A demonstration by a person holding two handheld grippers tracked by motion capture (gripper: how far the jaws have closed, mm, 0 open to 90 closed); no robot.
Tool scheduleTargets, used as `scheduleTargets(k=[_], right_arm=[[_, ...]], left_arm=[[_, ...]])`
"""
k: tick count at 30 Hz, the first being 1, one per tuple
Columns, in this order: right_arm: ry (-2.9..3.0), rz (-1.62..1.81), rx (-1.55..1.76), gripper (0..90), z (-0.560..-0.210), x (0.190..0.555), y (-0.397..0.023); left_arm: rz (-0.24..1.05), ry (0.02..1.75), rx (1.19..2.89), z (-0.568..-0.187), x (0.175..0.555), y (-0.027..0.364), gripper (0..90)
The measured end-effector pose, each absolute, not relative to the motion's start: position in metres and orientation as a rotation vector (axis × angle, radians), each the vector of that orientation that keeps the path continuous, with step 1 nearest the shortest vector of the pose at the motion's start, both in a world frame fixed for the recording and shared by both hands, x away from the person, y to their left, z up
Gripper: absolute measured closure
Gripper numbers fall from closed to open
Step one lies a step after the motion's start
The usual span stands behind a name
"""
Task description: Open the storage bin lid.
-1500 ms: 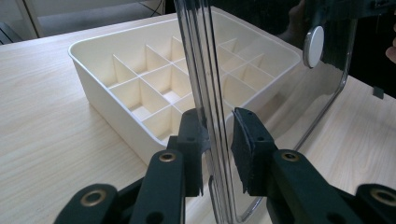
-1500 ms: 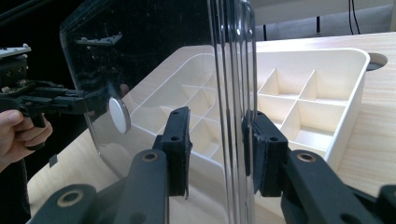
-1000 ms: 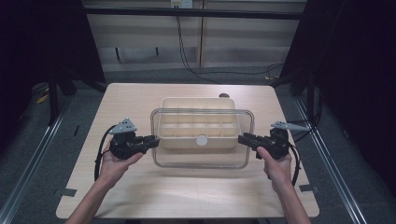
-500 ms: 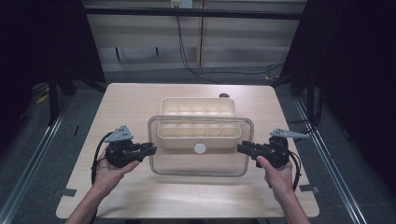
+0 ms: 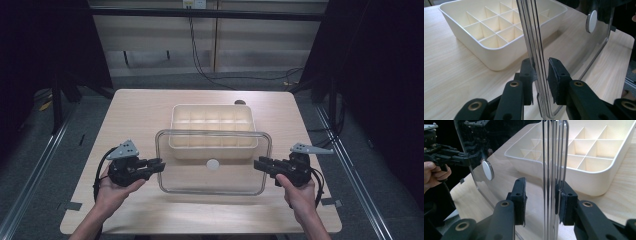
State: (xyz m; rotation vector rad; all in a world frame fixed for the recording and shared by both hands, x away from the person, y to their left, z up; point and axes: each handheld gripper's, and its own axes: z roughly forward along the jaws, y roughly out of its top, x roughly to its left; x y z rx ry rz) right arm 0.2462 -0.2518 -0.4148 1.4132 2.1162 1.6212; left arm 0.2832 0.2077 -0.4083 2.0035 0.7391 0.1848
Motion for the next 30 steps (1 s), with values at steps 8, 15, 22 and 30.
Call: scheduleTargets(k=[8,15,22,30], right_arm=[[2.147,1.605,1.425,65.0,-0.419,0.234,-0.252],[2.170,1.580,1.444,64.3,-0.426,0.223,-0.252],[2.202,1.554,1.468,64.2,-0.433,0.210,-0.249],[2.217,1.539,1.500,63.4,-0.444,0.204,-0.250]], left_arm=[[0.151,0.736,2.021,-0.416,0.274,0.208,74.7],[0.144,0.732,2.044,-0.420,0.263,0.207,74.9],[0.116,0.744,2.064,-0.426,0.249,0.209,74.9],[0.088,0.749,2.077,-0.433,0.243,0.208,75.4]])
